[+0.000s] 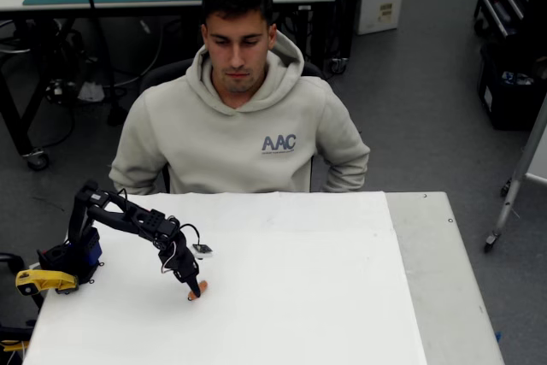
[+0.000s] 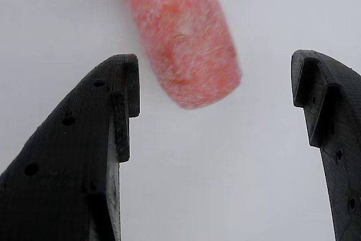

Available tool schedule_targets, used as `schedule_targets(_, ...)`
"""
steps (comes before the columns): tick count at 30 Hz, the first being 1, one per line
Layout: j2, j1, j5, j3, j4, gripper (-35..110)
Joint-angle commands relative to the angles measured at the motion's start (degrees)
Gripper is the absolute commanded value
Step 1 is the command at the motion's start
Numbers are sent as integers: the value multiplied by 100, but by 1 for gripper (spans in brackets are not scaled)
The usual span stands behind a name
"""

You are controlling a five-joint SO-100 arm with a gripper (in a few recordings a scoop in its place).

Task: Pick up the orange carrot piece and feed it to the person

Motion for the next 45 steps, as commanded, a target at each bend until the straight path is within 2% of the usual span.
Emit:
schedule_targets(1, 0, 9, -62, -255, -35, 21)
schedule_targets(18, -439, 0, -62, -360, -35, 21)
schedule_targets(27, -457, 9, -44, -281, -35, -5)
schedule_targets(45, -246, -79, -35, -404, -26, -2)
